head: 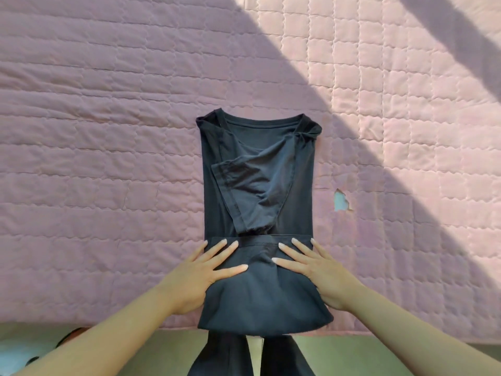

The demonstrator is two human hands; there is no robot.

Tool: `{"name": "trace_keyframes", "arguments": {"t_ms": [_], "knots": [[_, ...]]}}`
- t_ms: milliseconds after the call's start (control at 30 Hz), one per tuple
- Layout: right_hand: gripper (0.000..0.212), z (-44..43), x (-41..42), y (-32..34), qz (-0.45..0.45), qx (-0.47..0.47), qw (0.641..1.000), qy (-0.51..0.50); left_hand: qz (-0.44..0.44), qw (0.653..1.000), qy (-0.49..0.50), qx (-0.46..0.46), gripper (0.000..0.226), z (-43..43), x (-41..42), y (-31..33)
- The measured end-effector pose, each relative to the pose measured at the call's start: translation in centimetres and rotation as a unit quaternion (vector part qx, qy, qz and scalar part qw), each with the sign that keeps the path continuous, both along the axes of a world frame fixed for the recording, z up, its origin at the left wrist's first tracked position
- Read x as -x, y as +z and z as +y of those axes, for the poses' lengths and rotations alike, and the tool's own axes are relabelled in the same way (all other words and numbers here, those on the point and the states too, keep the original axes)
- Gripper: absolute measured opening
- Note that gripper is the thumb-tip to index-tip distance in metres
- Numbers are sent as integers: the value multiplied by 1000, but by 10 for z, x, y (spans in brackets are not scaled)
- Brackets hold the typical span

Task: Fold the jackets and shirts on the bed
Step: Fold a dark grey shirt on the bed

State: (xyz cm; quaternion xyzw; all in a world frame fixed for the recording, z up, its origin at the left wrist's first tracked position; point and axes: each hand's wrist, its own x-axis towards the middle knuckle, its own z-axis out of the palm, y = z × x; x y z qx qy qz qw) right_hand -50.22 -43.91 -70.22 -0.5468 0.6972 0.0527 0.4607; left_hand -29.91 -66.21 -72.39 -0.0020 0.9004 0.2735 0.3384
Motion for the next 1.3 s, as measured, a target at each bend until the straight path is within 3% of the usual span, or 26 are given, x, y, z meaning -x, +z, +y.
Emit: {"name": "trace_keyframes", "arguments": {"t_ms": [100, 167, 233, 267, 300, 367, 400, 467, 533, 667, 833, 967, 1067, 1167, 1267, 1300], "knots": [[110, 8, -3, 3, -39, 22, 997, -70, 0, 998, 48, -29, 108, 0, -10, 11], [89, 3, 3, 12, -120, 19, 966, -228, -16, 987, 146, -68, 101, -3, 1, 22], [43, -15, 14, 26, -156, 12, 930, -333, 5, 950, 288, -122, 62, -13, 12, 29], [29, -26, 24, 31, -142, -8, 926, -350, 17, 928, 357, -105, 38, -23, 18, 25], [25, -38, 35, 33, -107, -32, 919, -379, 32, 903, 418, -100, 21, -35, 27, 24], [25, -61, 54, 34, -61, 65, 887, -452, 74, 851, 501, -138, 25, -54, 55, 25], [23, -70, 61, 32, -71, 126, 846, -512, 101, 833, 529, -129, 28, -59, 70, 20], [29, -87, 71, 14, -110, 145, 763, -620, 130, 772, 606, -144, 19, -67, 108, 16], [36, -101, 75, -13, -98, 113, 731, -666, 110, 742, 648, -134, 24, -67, 139, 5], [42, -121, 77, -52, -49, 87, 715, -692, 18, 749, 658, -77, 36, -65, 147, -39], [34, -133, 85, -52, 2, 134, 725, -675, 55, 730, 680, -37, 37, -64, 158, -42], [35, -136, 90, -48, 79, 199, 741, -636, 143, 749, 645, 51, 32, -64, 160, -37], [39, -136, 92, -58, 150, 160, 751, -622, 132, 753, 635, 106, 32, -68, 156, -49], [61, -137, 92, -63, 177, 90, 714, -672, 83, 717, 684, 106, 48, -75, 154, -56], [62, -137, 94, -62, 90, 87, 649, -751, 65, 697, 714, 22, 48, -77, 156, -52], [60, -137, 92, -60, 60, 86, 645, -757, 53, 700, 712, 1, 48, -77, 154, -51]]}}
